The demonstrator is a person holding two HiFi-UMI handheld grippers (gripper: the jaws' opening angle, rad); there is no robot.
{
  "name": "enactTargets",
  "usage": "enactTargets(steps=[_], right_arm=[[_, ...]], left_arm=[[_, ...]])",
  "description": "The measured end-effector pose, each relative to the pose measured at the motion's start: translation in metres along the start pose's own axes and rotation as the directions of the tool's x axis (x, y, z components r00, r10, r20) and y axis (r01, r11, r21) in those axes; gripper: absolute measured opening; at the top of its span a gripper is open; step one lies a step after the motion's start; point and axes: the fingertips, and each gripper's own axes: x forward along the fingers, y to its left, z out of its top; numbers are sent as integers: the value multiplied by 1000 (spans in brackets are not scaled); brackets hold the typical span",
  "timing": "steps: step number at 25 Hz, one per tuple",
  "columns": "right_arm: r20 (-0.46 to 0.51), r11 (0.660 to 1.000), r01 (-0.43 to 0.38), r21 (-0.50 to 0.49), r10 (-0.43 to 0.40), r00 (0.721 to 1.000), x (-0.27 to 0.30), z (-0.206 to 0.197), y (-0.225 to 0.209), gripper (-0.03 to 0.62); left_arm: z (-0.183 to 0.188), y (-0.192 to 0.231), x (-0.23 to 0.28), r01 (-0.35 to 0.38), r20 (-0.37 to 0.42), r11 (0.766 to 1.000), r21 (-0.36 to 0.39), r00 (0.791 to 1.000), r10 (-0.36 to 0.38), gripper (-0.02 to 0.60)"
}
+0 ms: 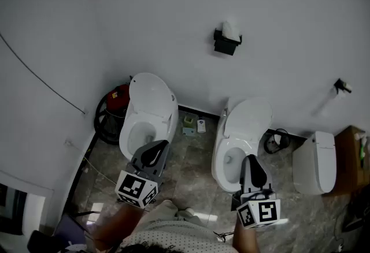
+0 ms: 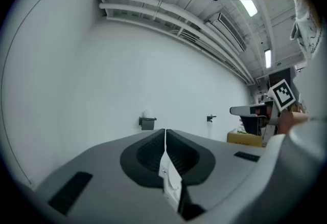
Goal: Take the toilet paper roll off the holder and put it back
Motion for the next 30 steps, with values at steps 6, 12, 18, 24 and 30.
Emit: enactTargets(steps=[6,12,18,24,30], right_arm=[[67,998,-3,62,-1,998,13,4,11,20],[51,999,6,42,-8,999,46,-1,25,18],[52,998,35,57,-38,998,78,-7,32,17],[6,998,21,51,-21,1000,115,-23,12,15],[25,998,-52,46,51,998,179,-23,-34,14]], left_arm=[[2,19,0,13,23,1000,-11,1000,-13,5],[16,51,14,8,53,1000,0,999,-8,5],[12,75,37,67,29,998,15,997,-68,5],[-8,90,73,64,-12,998,-10,998,-65,5],[-10,107,139,10,-10,1000,-5,1000,-10,5]])
